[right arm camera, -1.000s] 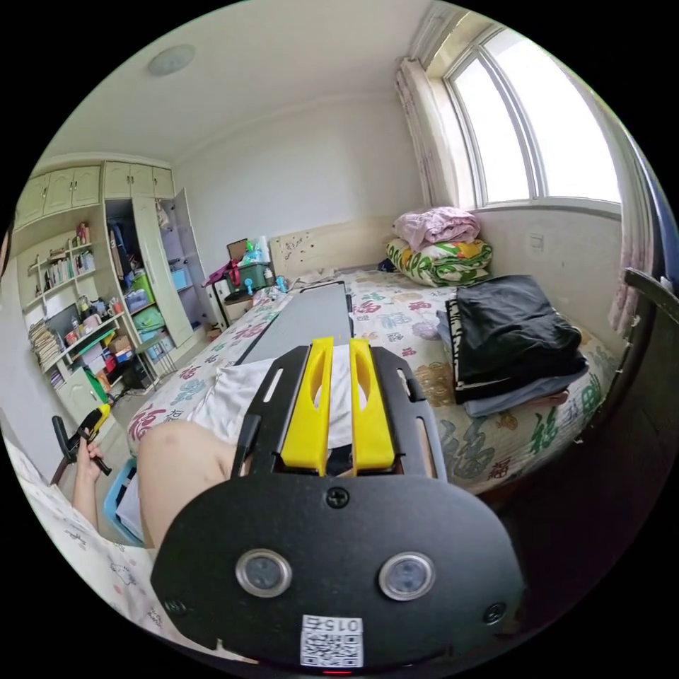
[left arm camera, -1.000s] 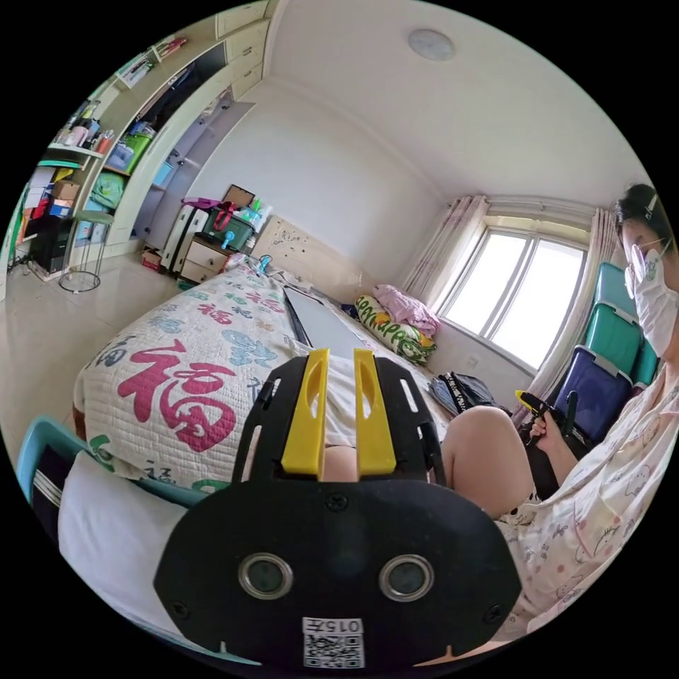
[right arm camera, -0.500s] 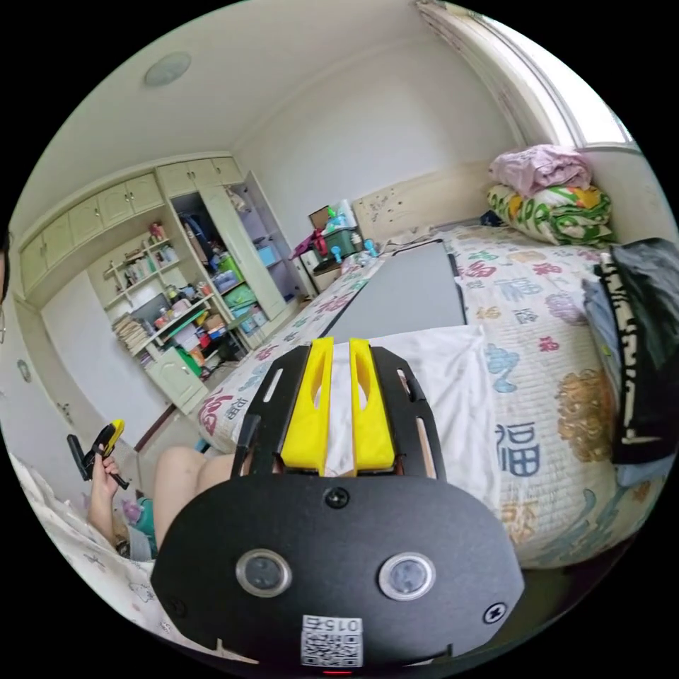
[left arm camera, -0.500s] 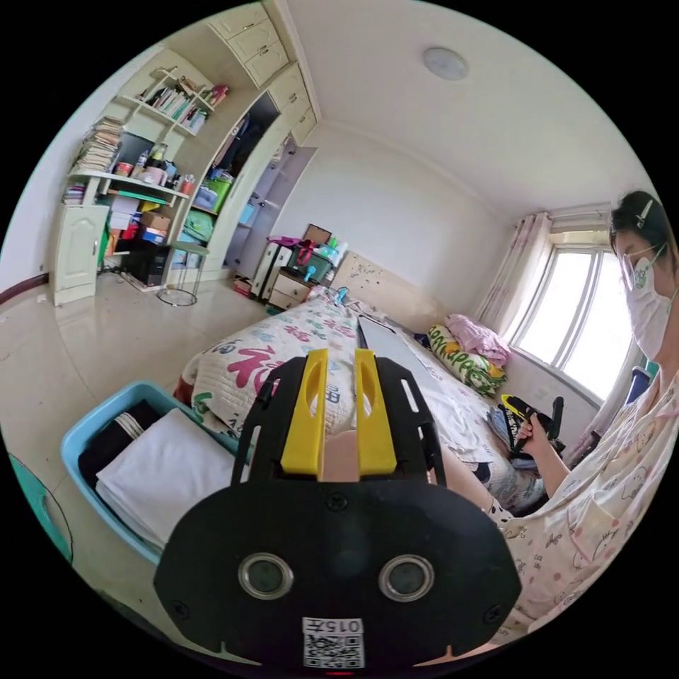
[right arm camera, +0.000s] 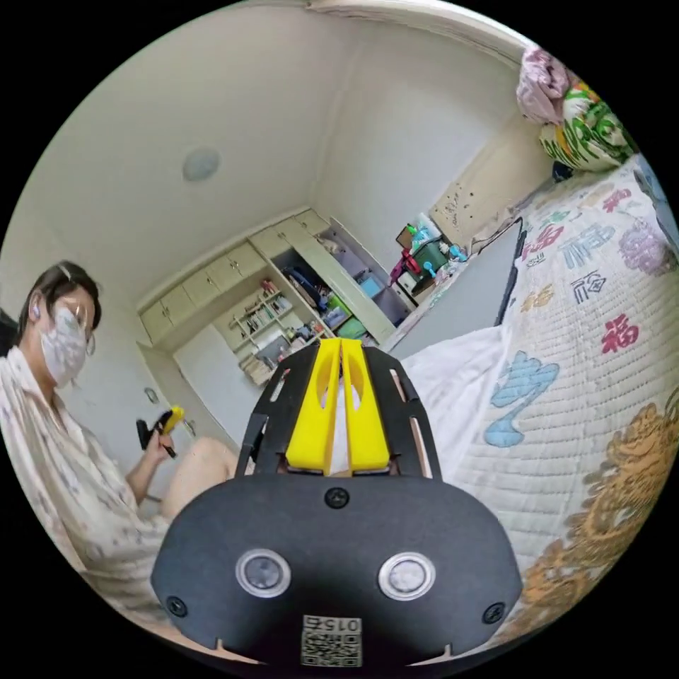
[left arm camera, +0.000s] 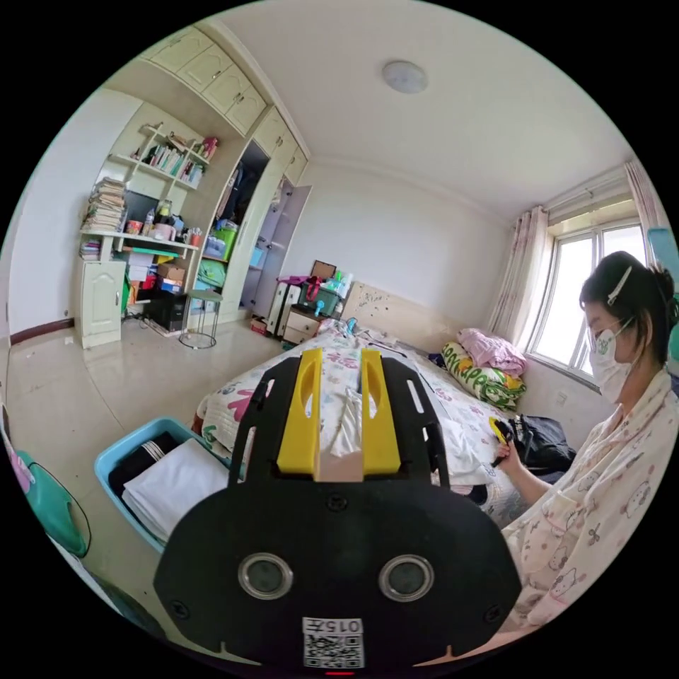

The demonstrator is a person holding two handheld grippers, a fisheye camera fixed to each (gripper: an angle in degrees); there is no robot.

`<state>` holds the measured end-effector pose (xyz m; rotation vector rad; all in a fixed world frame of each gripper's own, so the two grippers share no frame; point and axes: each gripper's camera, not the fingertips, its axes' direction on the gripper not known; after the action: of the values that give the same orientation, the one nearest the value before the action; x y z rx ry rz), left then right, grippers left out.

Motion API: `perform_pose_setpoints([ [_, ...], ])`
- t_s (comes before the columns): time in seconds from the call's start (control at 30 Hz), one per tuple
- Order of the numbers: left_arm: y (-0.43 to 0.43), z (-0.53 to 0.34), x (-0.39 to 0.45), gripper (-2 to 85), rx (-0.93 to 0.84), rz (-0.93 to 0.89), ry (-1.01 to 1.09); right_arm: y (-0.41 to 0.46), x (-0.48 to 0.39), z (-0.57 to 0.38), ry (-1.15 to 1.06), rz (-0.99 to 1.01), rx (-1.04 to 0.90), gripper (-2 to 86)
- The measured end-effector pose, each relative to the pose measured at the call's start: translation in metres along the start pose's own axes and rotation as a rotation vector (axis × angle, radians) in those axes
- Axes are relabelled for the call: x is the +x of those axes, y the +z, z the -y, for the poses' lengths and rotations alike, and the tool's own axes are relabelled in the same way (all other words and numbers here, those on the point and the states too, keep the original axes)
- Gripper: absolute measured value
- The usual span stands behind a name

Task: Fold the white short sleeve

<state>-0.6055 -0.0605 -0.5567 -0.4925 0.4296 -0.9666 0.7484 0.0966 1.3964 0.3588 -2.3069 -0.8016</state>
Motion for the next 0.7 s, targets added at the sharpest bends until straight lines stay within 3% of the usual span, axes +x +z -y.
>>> perform_pose_setpoints([
  [0.07,-0.009,0.016,-0.002,8.3,0.042,0.021,0.012,-0.027,0.026,0.008,-0.048,0.015,-0.107,-0.3],
  [0.17,-0.006,0.05,-0.009,8.3,0.072,0.011,0.003,-0.094,0.085,0.031,0.213,0.237,0.125,-0.6],
  [0.43,0.085,0.167,0.0,9.0,0.009,-0.104,0.126,-0.128,0.061,0.117,0.257,0.268,0.042,-1.0],
  [0.7,0.124,0.209,-0.014,10.2,-0.028,-0.28,0.179,-0.154,0.041,0.18,0.264,0.286,0.039,-0.8],
])
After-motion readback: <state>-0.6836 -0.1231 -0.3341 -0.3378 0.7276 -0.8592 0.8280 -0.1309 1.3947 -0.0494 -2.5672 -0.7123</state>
